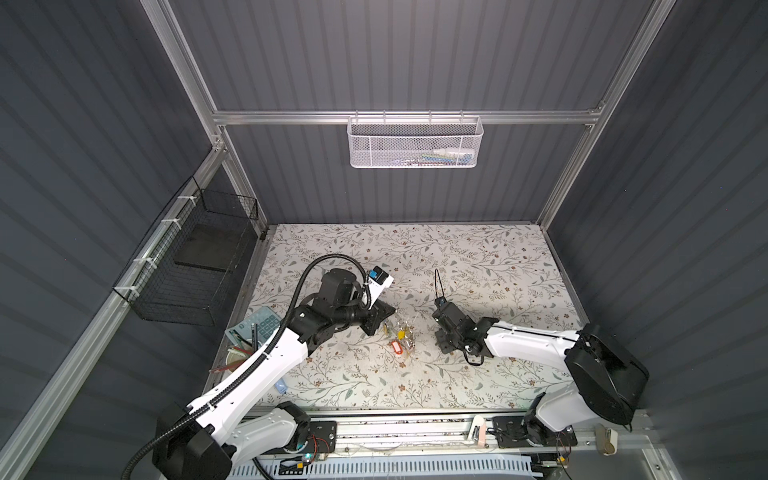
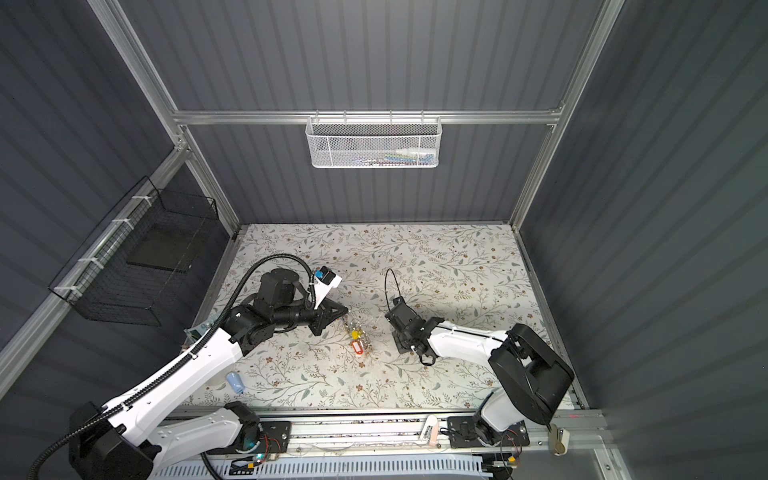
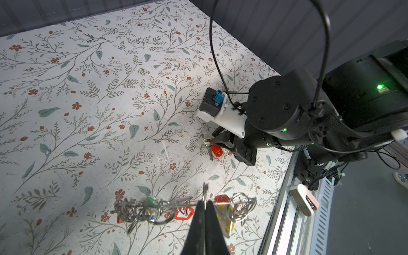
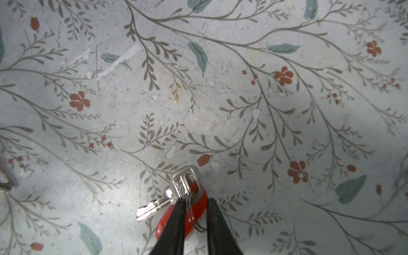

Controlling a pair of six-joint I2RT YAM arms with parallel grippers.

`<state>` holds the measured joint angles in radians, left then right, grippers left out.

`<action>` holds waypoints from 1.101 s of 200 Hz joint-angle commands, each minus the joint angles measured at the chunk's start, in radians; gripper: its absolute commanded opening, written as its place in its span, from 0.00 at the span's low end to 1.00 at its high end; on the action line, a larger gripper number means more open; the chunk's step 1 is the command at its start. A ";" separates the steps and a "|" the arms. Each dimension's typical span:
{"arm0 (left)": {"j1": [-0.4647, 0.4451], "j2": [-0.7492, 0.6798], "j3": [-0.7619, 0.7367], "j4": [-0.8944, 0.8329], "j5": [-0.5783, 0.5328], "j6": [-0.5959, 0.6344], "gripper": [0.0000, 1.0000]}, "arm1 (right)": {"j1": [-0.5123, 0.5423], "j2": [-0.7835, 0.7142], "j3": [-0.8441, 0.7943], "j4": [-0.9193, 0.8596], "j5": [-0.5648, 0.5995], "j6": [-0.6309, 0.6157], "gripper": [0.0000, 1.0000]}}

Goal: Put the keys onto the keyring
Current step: 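Close the right gripper on the red-tagged key's small ring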

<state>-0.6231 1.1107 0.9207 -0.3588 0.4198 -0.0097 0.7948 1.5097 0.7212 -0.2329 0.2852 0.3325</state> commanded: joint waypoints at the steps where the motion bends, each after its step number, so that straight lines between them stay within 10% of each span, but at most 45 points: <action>1: -0.004 -0.003 0.003 0.036 0.033 0.020 0.00 | 0.006 0.017 0.015 -0.013 0.020 -0.005 0.20; 220: -0.003 -0.011 0.001 0.032 0.033 0.027 0.00 | 0.041 0.044 0.053 -0.089 0.129 0.017 0.24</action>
<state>-0.6231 1.1107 0.9207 -0.3592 0.4225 -0.0029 0.8307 1.5387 0.7528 -0.3027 0.3916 0.3370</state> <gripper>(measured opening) 0.050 0.245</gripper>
